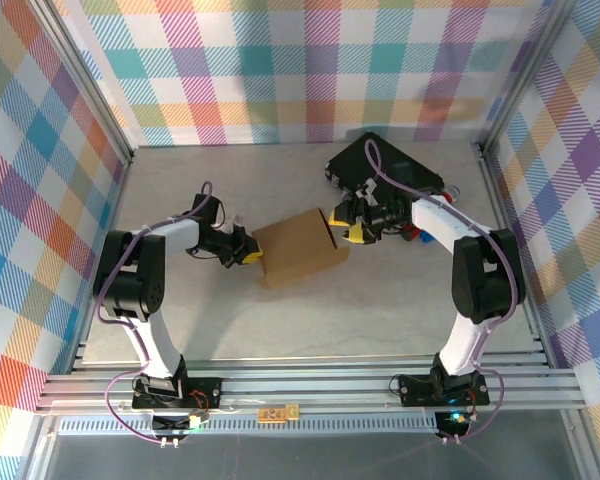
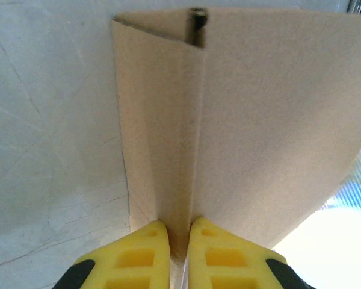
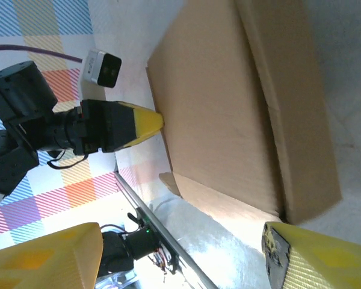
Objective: Fold the paper box
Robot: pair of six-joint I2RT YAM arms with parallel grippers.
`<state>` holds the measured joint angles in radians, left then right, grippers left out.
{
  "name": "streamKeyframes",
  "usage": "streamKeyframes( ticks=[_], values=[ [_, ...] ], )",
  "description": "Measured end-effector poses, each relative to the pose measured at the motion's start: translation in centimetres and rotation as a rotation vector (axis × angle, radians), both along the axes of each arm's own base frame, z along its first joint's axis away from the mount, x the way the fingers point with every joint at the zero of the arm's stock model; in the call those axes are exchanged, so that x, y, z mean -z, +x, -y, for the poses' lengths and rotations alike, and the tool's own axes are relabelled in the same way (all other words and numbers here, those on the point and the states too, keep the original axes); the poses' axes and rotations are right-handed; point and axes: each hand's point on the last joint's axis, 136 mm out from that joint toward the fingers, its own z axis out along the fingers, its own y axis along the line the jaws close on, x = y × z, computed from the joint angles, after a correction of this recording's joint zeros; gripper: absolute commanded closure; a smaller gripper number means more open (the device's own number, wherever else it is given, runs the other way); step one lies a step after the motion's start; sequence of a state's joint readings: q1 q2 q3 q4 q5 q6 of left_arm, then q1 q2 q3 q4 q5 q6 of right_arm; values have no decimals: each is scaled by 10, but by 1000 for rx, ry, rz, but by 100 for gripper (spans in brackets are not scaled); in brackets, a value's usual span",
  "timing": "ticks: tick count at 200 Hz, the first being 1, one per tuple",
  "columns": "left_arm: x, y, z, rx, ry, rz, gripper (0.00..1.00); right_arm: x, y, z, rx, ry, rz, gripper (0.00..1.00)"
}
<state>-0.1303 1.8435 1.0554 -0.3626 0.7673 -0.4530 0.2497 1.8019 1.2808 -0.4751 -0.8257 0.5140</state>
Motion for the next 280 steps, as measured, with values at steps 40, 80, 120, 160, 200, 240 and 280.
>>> streamKeyframes(
  ticks=[40, 80, 120, 160, 200, 240, 280],
  values=[
    [1, -2, 0, 9, -2, 7, 100, 37, 5, 11, 6, -33, -67, 28],
    [1, -2, 0, 21, -2, 18, 100, 60, 30, 5, -33, -34, -71, 28],
    [1, -2, 0, 22, -3, 18, 100, 67, 32, -15, -106, 42, -79, 27],
    [1, -2, -1, 20, -4, 16, 100, 73, 13, -45, -186, 94, -122, 29],
    [1, -2, -2, 15, -5, 12, 97, 69, 6, -61, -216, 132, -131, 45],
    [-11, 3, -8, -49, 16, 17, 67, 62, 8, -65, -197, 167, -170, 72],
    [-65, 17, -27, -262, 25, 76, 47, 45, 5, -60, -129, 160, -289, 73]
  ],
)
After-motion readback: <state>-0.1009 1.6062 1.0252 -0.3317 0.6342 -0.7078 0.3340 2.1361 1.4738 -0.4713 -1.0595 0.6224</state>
